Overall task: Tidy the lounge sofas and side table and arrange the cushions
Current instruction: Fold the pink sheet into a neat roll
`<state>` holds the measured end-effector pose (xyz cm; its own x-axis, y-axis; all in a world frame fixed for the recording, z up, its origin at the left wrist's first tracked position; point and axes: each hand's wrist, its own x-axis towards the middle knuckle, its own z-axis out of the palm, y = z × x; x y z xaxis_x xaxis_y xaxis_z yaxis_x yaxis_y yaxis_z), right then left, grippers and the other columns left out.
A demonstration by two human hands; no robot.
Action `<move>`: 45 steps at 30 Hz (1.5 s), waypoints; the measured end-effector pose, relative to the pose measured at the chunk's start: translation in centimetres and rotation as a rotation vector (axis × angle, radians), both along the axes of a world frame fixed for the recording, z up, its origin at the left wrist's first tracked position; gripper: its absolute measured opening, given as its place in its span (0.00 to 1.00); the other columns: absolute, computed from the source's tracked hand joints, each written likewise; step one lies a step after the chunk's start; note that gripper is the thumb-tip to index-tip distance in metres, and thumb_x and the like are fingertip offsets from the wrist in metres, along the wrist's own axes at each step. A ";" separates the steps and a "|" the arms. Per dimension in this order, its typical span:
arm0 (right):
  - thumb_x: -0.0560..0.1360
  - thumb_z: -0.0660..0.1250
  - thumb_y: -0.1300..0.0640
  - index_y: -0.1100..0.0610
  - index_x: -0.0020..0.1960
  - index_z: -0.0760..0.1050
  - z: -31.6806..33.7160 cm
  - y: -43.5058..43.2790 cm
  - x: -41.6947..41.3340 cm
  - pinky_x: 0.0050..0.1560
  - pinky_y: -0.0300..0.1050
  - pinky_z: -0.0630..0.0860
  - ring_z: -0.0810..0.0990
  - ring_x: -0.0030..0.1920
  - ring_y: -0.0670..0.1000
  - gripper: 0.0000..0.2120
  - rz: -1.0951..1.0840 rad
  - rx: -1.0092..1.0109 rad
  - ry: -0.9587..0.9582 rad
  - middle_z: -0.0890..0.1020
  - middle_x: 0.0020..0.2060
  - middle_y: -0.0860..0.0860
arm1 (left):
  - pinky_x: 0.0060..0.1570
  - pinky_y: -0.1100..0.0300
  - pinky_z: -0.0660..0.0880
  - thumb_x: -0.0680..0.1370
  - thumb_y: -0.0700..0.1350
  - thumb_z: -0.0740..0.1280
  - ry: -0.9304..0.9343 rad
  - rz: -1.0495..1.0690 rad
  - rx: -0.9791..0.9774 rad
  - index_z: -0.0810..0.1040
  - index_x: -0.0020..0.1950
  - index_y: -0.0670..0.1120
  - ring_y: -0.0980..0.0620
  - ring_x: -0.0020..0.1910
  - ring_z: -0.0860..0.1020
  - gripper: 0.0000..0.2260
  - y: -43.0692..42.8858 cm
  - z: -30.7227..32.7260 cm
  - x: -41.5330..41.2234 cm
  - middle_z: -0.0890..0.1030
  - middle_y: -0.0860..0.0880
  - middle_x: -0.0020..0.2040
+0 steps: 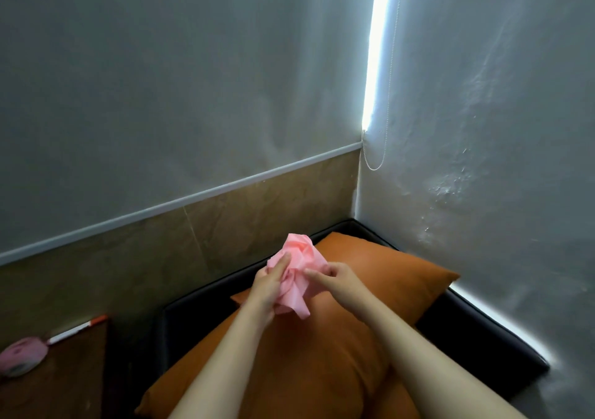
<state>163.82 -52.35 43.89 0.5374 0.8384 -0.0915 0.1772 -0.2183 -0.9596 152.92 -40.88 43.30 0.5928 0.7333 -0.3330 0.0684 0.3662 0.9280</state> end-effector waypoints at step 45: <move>0.77 0.67 0.50 0.74 0.46 0.76 19.7 1.0 19.2 0.35 0.44 0.67 0.70 0.35 0.50 0.23 -0.282 0.325 -0.281 0.73 0.34 0.54 | 0.29 0.63 0.75 0.75 0.40 0.72 -0.339 -0.132 0.390 0.78 0.56 0.43 0.55 0.33 0.80 0.11 -0.1 21.7 16.7 0.82 0.47 0.41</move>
<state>183.03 -51.39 63.63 0.7134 0.6181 0.3303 0.4151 0.0072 -0.9098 169.65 -41.00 64.97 0.7155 0.6762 0.1759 -0.2370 -0.0019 0.9715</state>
